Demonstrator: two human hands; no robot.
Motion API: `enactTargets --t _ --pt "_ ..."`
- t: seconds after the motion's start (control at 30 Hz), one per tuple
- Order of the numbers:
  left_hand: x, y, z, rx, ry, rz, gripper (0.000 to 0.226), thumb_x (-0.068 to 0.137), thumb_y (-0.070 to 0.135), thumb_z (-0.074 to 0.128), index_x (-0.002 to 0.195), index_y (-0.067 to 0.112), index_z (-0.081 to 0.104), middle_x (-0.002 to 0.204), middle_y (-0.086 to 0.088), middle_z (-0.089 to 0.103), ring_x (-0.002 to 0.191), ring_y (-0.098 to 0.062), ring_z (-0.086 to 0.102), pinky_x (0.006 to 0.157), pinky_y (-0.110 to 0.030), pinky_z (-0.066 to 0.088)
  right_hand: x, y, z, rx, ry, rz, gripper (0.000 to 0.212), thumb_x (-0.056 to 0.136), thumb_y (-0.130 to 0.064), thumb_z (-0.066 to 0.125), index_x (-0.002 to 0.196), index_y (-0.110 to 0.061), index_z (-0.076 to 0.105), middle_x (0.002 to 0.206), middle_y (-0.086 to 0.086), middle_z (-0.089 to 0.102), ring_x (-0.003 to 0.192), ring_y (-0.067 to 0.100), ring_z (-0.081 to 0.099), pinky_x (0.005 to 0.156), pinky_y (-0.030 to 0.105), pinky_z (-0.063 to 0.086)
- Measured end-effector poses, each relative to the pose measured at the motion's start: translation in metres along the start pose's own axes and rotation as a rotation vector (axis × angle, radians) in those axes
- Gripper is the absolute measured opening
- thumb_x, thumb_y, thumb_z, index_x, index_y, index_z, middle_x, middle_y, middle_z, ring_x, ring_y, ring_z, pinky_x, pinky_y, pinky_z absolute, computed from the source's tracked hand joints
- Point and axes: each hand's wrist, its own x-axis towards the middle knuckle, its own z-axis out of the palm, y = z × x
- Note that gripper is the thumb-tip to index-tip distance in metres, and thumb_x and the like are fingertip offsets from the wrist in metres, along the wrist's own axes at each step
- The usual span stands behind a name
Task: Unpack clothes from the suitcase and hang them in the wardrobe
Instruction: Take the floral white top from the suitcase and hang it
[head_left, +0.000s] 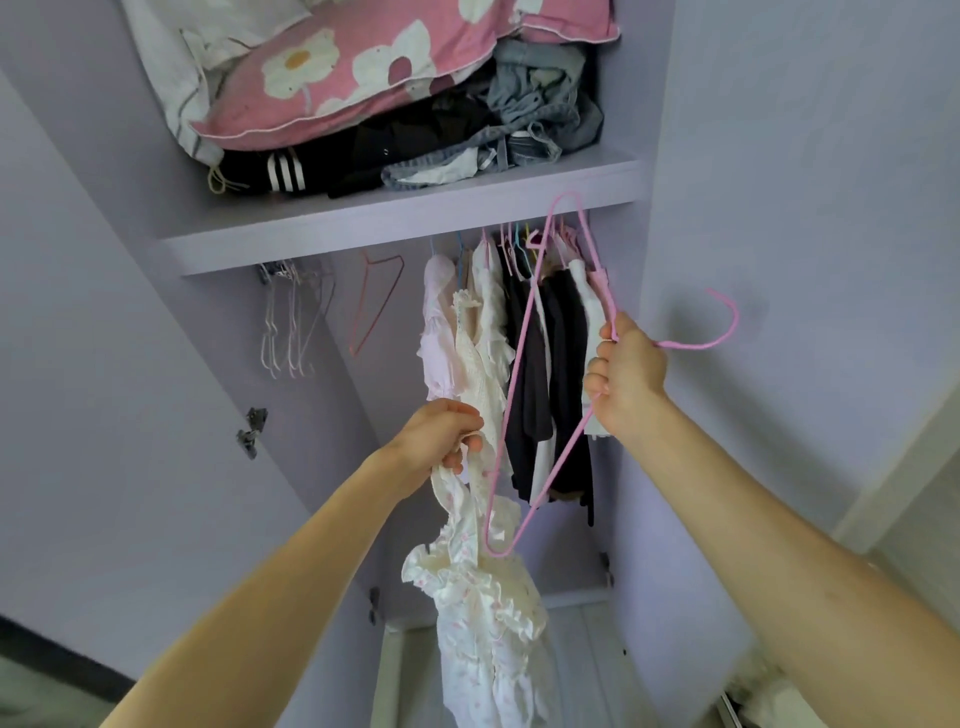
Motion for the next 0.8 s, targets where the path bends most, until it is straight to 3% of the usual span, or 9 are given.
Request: enactTargets --t 0.17,0.27,0.37,0.4,0.5,0.57,0.63,0.73,0.8 --pt "0.004 -0.004 0.0 0.08 -0.103 0.002 0.017 0.097 0.014 0.053 0.111 0.006 0.051 0.076 -0.01 0.072 0.068 -0.028 0.055 0.079 -0.035 0.049 0.004 0.004 0.014 -0.066 -0.067 0.119 0.03 0.102 -0.025 0.047 0.074 -0.014 0.051 0.044 -0.008 0.03 0.034 0.006 0.018 0.03 0.018 0.015" --pt "0.006 -0.01 0.004 0.156 -0.123 -0.015 0.018 0.096 0.012 0.052 0.112 0.004 0.051 0.073 -0.009 0.071 0.065 -0.026 0.059 0.082 -0.042 0.054 0.011 -0.008 0.027 -0.11 -0.056 0.079 0.03 0.102 -0.025 0.047 0.075 -0.013 0.053 0.045 -0.008 0.032 0.034 0.006 0.018 0.03 0.018 0.014" --pt "0.011 -0.015 -0.004 0.252 -0.04 -0.061 0.016 0.097 0.01 0.048 0.111 0.005 0.053 0.069 -0.002 0.071 0.052 -0.008 0.063 0.06 -0.024 0.055 0.021 -0.024 0.044 -0.298 -0.104 0.018 0.029 0.102 -0.029 0.05 0.079 -0.011 0.058 0.049 -0.006 0.033 0.033 0.007 0.019 0.029 0.018 0.015" --pt "0.014 -0.018 -0.009 0.224 0.004 -0.082 0.014 0.098 0.008 0.046 0.11 0.006 0.053 0.069 -0.001 0.072 0.051 -0.007 0.063 0.054 -0.022 0.052 0.021 -0.028 0.052 -0.379 -0.128 -0.02 0.03 0.101 -0.029 0.052 0.081 -0.01 0.061 0.051 -0.005 0.033 0.032 0.007 0.019 0.03 0.018 0.015" --pt "0.029 -0.026 -0.031 -0.033 0.207 -0.166 0.016 0.099 0.004 0.041 0.112 0.004 0.05 0.068 -0.006 0.074 0.048 -0.019 0.06 0.058 -0.028 0.052 0.015 -0.035 0.08 -0.714 -0.274 -0.131 0.03 0.098 -0.03 0.058 0.082 -0.007 0.068 0.055 -0.003 0.037 0.034 0.008 0.02 0.032 0.019 0.016" --pt "0.033 -0.03 -0.046 -0.204 0.332 -0.198 0.017 0.098 0.0 0.039 0.109 0.001 0.051 0.065 -0.008 0.072 0.044 -0.02 0.058 0.05 -0.026 0.049 0.008 -0.034 0.094 -0.95 -0.395 -0.134 0.028 0.095 -0.03 0.061 0.083 -0.007 0.072 0.056 -0.003 0.04 0.038 0.008 0.021 0.034 0.019 0.016" --pt "0.037 -0.031 -0.059 -0.324 0.413 -0.213 0.022 0.095 -0.004 0.034 0.11 -0.003 0.05 0.065 -0.01 0.071 0.052 -0.022 0.06 0.054 -0.029 0.048 0.003 -0.036 0.1 -1.122 -0.475 -0.122 0.026 0.091 -0.029 0.064 0.082 -0.007 0.075 0.049 -0.007 0.043 0.043 0.01 0.021 0.037 0.02 0.016" --pt "0.034 -0.027 -0.078 -0.5 0.455 -0.154 0.044 0.09 -0.01 0.025 0.13 -0.003 0.038 0.089 -0.021 0.069 0.07 -0.03 0.062 0.066 -0.039 0.055 0.002 -0.044 0.103 -1.258 -0.544 -0.129 0.027 0.088 -0.034 0.068 0.083 -0.009 0.079 0.048 -0.009 0.035 0.043 0.009 0.021 0.038 0.021 0.017" --pt "0.025 -0.024 -0.093 -0.57 0.448 -0.072 0.043 0.087 -0.017 0.022 0.122 -0.007 0.046 0.105 -0.028 0.066 0.072 -0.031 0.065 0.059 -0.038 0.057 0.005 -0.045 0.103 -1.318 -0.573 -0.165 0.03 0.087 -0.038 0.069 0.079 -0.011 0.08 0.049 -0.009 0.033 0.042 0.009 0.022 0.038 0.021 0.017"
